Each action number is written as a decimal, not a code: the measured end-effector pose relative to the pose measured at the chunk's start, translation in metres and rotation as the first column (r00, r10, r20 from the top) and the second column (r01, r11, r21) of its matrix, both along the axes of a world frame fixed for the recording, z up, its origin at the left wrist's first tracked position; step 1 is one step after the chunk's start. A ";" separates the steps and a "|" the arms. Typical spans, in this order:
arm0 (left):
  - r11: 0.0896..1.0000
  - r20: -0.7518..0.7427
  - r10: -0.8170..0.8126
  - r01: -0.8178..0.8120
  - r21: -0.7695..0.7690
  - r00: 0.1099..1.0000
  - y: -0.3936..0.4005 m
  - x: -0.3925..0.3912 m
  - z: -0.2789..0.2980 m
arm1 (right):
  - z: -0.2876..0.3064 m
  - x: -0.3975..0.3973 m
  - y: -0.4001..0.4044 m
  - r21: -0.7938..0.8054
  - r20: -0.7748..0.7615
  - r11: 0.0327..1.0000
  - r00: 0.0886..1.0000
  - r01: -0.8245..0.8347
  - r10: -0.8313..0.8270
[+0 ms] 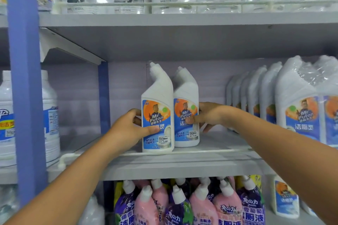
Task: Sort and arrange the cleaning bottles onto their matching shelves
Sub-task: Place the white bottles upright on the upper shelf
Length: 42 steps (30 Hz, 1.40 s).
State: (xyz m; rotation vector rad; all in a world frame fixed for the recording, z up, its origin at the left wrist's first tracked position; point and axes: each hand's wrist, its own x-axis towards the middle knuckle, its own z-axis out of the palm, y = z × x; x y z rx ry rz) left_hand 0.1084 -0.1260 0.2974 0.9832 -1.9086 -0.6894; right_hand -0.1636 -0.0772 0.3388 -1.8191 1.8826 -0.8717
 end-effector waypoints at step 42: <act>0.989 -0.546 -0.145 0.110 -0.096 0.825 0.104 0.015 -0.031 | -0.060 0.078 0.088 -0.444 0.578 0.828 0.815 0.344 -0.029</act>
